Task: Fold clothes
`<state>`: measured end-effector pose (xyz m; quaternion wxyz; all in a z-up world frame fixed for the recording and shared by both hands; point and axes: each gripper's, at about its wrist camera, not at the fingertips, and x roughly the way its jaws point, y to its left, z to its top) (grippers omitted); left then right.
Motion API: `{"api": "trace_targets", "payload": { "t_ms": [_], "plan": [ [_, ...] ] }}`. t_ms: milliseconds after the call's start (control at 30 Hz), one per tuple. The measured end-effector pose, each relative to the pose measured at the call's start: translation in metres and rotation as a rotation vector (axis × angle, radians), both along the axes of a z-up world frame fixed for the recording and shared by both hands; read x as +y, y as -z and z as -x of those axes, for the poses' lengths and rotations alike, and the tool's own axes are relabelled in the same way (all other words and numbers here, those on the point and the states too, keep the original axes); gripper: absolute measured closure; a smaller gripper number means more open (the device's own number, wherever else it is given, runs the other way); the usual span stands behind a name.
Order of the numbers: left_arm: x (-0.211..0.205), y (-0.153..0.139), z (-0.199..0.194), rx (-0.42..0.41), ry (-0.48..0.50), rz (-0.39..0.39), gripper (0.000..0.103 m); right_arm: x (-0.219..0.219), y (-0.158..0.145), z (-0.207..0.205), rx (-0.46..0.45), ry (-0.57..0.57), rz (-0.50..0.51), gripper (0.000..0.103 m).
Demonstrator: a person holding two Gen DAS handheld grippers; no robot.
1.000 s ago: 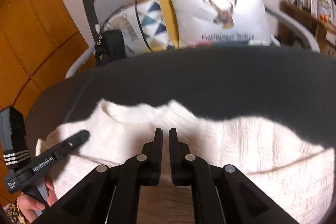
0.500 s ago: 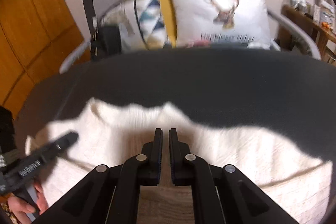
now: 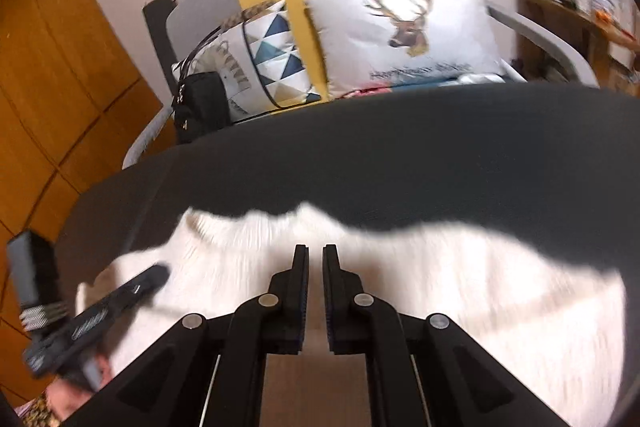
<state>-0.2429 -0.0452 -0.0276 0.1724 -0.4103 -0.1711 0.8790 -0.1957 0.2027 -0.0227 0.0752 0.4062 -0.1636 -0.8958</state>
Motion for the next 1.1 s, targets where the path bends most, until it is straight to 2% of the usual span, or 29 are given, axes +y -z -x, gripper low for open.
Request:
{"api": "trace_targets", "payload": {
  "t_ms": [100, 200, 267, 333, 433, 533, 667, 700, 833, 933, 967, 1100],
  "plan": [
    [0.003, -0.013, -0.003, -0.016, 0.022, 0.024, 0.086, 0.010, -0.006, -0.037, 0.003, 0.030, 0.047, 0.097],
    [0.007, -0.036, -0.025, 0.042, 0.062, 0.031, 0.085, 0.017, -0.008, -0.061, 0.024, 0.050, 0.079, 0.097],
    [0.011, -0.046, -0.045, 0.082, 0.085, 0.079, 0.079, 0.015, -0.008, -0.065, 0.035, 0.040, 0.096, 0.096],
    [0.014, -0.048, -0.062, 0.108, 0.101, 0.135, 0.078, 0.008, -0.009, -0.065, 0.044, 0.019, 0.086, 0.096],
    [0.015, -0.035, -0.072, 0.103, 0.096, 0.199, 0.077, -0.003, -0.005, -0.060, 0.025, 0.010, 0.003, 0.096],
    [0.012, -0.030, -0.071, 0.079, 0.081, 0.186, 0.077, 0.003, 0.000, -0.057, -0.005, 0.034, 0.039, 0.096],
    [0.025, -0.050, -0.054, 0.104, 0.099, 0.151, 0.077, 0.000, -0.018, -0.044, 0.076, -0.013, 0.088, 0.093],
    [0.032, -0.052, -0.047, 0.107, 0.114, 0.176, 0.077, -0.005, -0.022, -0.034, 0.073, -0.036, 0.066, 0.093],
    [0.064, -0.045, -0.010, 0.104, 0.150, 0.360, 0.077, -0.025, -0.023, 0.008, 0.043, -0.106, -0.039, 0.093],
    [0.067, -0.024, 0.014, 0.020, 0.143, 0.398, 0.077, -0.033, -0.011, 0.031, 0.000, -0.139, -0.069, 0.093],
    [0.066, -0.019, 0.019, 0.004, 0.138, 0.398, 0.077, -0.036, -0.006, 0.038, -0.014, -0.152, -0.075, 0.093],
    [0.055, -0.013, 0.018, 0.030, 0.110, 0.327, 0.077, -0.042, 0.011, 0.053, -0.057, -0.171, -0.118, 0.096]
  ]
}}
